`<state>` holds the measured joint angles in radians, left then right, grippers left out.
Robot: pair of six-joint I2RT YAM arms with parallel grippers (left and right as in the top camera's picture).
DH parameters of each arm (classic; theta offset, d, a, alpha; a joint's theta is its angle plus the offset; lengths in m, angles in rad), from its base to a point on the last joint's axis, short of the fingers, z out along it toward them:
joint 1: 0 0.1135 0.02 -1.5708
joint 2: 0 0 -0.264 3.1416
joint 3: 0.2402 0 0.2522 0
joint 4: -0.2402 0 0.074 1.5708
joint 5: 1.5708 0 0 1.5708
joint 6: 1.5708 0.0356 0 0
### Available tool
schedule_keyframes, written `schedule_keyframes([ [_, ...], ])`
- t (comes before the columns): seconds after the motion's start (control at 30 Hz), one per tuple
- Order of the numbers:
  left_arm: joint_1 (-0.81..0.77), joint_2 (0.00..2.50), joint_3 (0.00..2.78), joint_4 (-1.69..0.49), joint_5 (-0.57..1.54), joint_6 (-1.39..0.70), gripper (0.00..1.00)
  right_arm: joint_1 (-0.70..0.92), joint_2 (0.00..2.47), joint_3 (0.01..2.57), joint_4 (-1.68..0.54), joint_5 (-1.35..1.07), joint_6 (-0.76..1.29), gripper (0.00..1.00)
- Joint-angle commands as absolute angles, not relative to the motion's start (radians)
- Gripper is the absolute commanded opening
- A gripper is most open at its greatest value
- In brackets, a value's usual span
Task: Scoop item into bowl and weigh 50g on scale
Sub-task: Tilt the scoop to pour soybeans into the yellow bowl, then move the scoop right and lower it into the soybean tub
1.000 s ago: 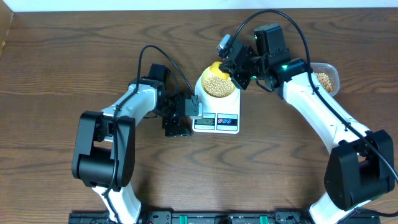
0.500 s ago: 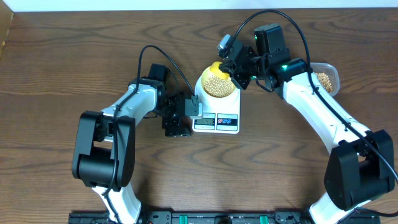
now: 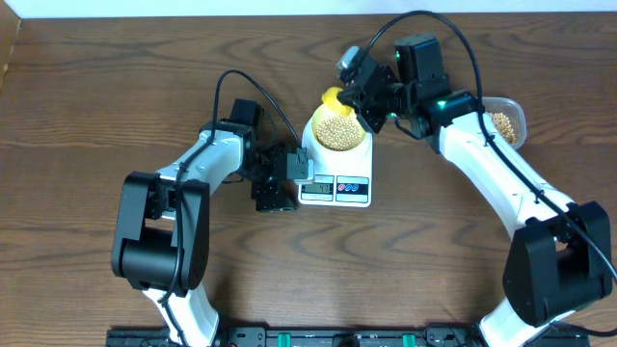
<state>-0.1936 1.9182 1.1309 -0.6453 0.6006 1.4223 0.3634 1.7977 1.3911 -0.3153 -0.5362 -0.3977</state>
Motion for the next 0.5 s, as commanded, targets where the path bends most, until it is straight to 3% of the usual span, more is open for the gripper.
schedule_keyframes([
  [0.0, -0.196, 1.924, 1.120, -0.646, 0.613, 1.439, 0.98, 0.326, 1.711, 1.393, -0.280, -0.589, -0.257, 0.01],
  [0.3, -0.196, 1.924, 1.120, -0.646, 0.613, 1.439, 0.98, 0.168, 1.622, 1.393, -0.279, -0.573, -0.255, 0.01],
  [0.47, -0.196, 1.924, 1.120, -0.646, 0.613, 1.439, 0.97, 0.079, 1.623, 1.393, -0.289, -0.443, -0.255, 0.01],
])
